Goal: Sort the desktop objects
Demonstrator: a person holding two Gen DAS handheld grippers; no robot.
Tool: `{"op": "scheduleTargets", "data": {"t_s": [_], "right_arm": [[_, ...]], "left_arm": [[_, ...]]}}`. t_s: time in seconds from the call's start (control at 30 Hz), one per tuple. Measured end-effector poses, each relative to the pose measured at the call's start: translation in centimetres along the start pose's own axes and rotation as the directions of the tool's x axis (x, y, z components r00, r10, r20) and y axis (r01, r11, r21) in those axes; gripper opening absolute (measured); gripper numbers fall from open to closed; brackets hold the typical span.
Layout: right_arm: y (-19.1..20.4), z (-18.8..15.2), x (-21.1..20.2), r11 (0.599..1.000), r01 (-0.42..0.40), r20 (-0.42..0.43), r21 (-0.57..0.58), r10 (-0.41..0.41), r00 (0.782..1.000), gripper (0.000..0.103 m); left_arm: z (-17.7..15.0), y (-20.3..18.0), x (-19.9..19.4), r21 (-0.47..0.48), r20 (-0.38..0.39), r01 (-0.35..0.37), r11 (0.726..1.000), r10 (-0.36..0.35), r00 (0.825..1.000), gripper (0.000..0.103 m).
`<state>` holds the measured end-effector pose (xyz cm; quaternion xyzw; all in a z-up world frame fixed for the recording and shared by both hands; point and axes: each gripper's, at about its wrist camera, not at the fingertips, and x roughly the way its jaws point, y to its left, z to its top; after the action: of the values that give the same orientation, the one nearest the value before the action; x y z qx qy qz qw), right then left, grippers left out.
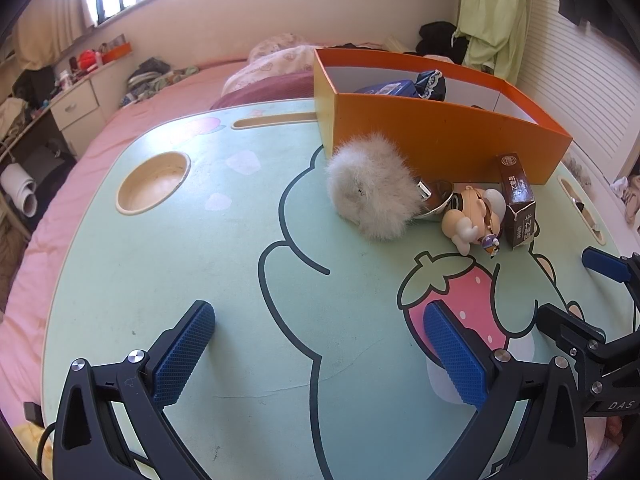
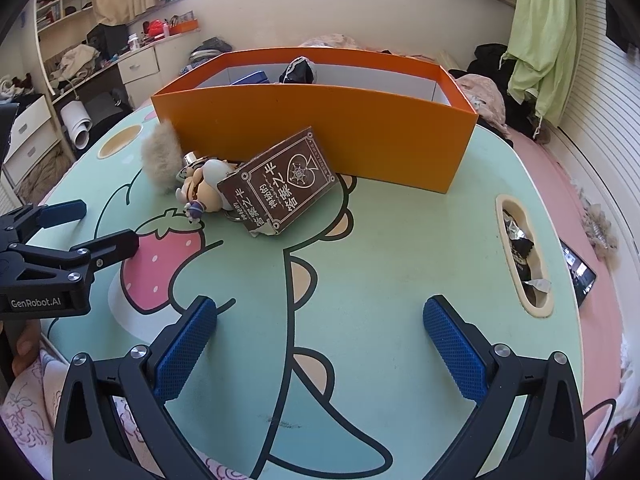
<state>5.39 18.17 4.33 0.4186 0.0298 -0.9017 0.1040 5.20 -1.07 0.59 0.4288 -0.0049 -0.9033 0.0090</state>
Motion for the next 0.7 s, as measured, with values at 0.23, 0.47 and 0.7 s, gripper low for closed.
{"op": "scheduleTargets", "data": {"t_s": [0.23, 0.47, 0.7], "right_arm": [[0.08, 0.01, 0.02, 1.000, 0.000, 0.000, 0.000, 0.000, 1.000, 0.103], [0.11, 0.03, 0.02, 1.000, 0.000, 0.000, 0.000, 0.000, 1.000, 0.103], [0.16, 0.04, 0.03, 1.000, 0.000, 0.000, 0.000, 0.000, 1.000, 0.103]], "left_arm": [[-0.02, -0.02, 0.01, 0.000, 0.000, 0.000, 1.000, 0.000, 1.000, 0.103], [-0.05, -0.03, 0.02, 0.000, 0.000, 0.000, 1.000, 0.000, 1.000, 0.103], [-0.06, -0.04, 0.03, -0.001, 0.000, 0.000, 1.000, 0.000, 1.000, 0.103]]}}
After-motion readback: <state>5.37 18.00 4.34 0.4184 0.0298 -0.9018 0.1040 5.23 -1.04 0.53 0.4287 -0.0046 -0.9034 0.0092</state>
